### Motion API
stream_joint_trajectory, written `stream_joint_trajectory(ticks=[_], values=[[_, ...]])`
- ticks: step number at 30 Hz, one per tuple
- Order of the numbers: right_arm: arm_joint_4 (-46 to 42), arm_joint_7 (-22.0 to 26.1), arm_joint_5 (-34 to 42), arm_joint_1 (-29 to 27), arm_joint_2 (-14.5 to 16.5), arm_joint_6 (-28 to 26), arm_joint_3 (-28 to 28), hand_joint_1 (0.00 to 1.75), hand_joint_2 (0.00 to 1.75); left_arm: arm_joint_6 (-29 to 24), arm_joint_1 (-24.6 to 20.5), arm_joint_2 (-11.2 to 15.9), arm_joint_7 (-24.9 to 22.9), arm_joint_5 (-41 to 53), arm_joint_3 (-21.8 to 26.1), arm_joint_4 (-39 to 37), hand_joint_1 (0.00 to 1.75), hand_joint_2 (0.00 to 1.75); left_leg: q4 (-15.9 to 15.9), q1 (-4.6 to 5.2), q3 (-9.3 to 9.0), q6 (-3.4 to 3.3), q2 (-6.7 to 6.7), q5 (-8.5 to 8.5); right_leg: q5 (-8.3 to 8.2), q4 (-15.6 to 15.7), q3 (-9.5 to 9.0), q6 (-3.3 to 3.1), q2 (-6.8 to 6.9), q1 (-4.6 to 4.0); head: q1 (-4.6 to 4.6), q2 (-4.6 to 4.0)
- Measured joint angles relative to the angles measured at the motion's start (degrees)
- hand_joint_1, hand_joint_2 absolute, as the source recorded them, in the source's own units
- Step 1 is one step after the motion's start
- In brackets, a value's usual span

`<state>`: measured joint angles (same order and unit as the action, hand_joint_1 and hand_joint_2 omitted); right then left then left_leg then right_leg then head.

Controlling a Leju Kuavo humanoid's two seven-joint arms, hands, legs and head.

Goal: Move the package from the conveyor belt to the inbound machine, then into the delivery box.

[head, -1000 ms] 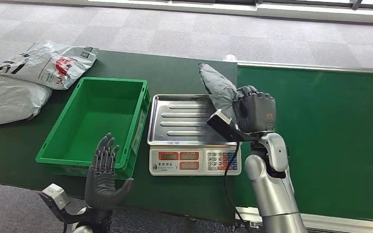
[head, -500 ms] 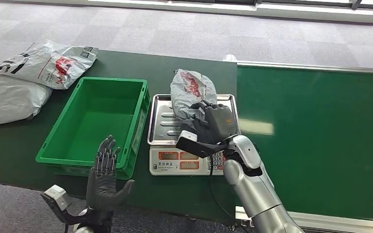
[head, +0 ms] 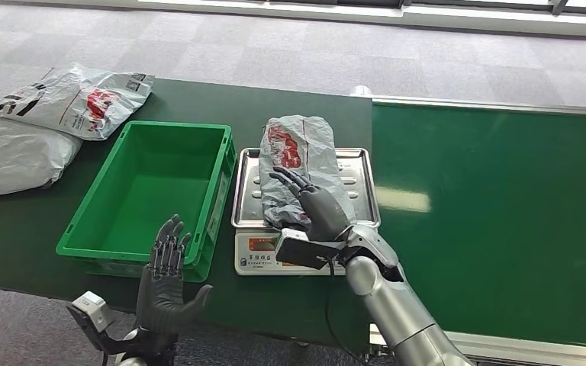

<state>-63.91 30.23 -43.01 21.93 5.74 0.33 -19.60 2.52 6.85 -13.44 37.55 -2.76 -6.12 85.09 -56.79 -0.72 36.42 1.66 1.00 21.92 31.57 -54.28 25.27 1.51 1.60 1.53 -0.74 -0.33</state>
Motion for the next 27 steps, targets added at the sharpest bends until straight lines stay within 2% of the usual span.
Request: stream_joint_trajectory(ticks=[4,7,8,10,11,12,16,18,21,24,27], values=[[-3.4,8.3,20.5,-0.7,-0.4,15.6,0.5,0.0,0.0,-0.1,0.1,0.2,0.0,-0.2,0.0,0.0,0.0,1.75,0.0,-0.01,0.0,0.0,0.0,0.0,0.0,0.0,0.01,0.0,0.0,0.02,0.0,0.0],[-9.1,9.8,31.6,-1.9,-0.8,23.7,1.4,0.0,0.0,-0.4,0.3,0.2,0.1,-0.4,0.0,0.0,0.0,1.75,0.0,-0.02,0.01,0.0,0.0,0.01,0.0,0.0,0.02,0.0,0.0,0.02,0.01,0.0],[-11.1,9.9,34.0,-2.1,-0.8,25.1,1.7,0.0,0.44,-0.6,0.4,0.2,0.1,-0.4,0.0,0.1,0.0,1.75,0.0,-0.02,0.01,0.0,0.02,0.01,0.0,0.0,0.03,0.0,-0.04,0.01,0.01,0.0],[-14.8,10.0,34.4,-2.8,-0.9,23.4,2.1,0.0,1.31,-1.5,0.7,0.2,0.2,-0.2,0.0,0.4,0.0,0.87,0.0,-0.02,0.01,0.0,0.04,0.01,0.0,0.0,0.04,0.0,-0.07,0.0,0.0,0.0],[-16.8,10.0,32.5,-3.2,-0.9,19.6,2.2,0.0,1.75,-2.5,0.9,0.2,0.2,0.4,0.0,0.7,0.0,0.44,0.0,-0.02,0.01,0.0,0.04,0.01,0.0,0.0,0.04,0.0,-0.06,0.0,0.01,0.0],[-18.9,10.0,29.9,-3.7,-0.9,14.7,2.4,0.0,1.75,-3.9,1.2,0.2,0.2,1.4,0.0,1.2,0.0,0.0,0.0,-0.02,0.01,0.0,0.03,0.01,0.01,0.0,0.04,-0.01,-0.04,0.0,0.0,0.0],[-26.2,9.7,15.0,-6.2,-0.9,-7.8,2.4,0.0,1.75,-12.0,1.8,0.2,-1.3,10.0,0.1,3.9,0.0,1.75,0.0,-0.08,0.01,0.0,0.01,0.01,0.01,0.0,0.05,-0.01,0.0,0.01,0.01,0.0],[-29.9,9.4,10.0,-8.4,-0.7,-15.5,2.4,0.0,1.75,-14.3,0.7,0.2,-1.8,14.8,0.1,5.6,0.0,1.75,0.0,-0.1,0.03,0.0,-0.04,0.0,0.0,0.0,0.04,-0.01,0.06,0.02,0.0,0.0],[-34.5,9.1,6.5,-11.3,-0.5,-24.1,2.0,0.0,1.75,-17.6,-3.7,0.2,-3.1,22.9,0.0,7.3,0.0,1.75,0.0,-0.11,0.03,0.0,-0.12,0.0,0.0,0.0,0.01,0.0,0.12,0.0,0.01,0.0],[-37.4,8.7,5.5,-13.4,-0.4,-28.0,1.0,0.0,1.75,-23.3,-9.8,0.4,-6.1,32.9,-0.9,7.4,0.0,1.75,0.0,-0.11,0.02,0.03,-0.12,-0.04,-0.03,0.0,0.01,0.0,0.11,-0.01,0.01,0.0],[-38.3,7.5,6.1,-14.0,-0.3,-28.8,0.1,0.0,1.75,-28.1,-16.6,0.8,-9.6,41.3,-3.2,5.3,0.0,1.75,0.0,-0.13,0.03,0.05,-0.13,-0.14,-0.1,0.0,0.02,0.01,0.11,-0.01,0.01,0.0]])
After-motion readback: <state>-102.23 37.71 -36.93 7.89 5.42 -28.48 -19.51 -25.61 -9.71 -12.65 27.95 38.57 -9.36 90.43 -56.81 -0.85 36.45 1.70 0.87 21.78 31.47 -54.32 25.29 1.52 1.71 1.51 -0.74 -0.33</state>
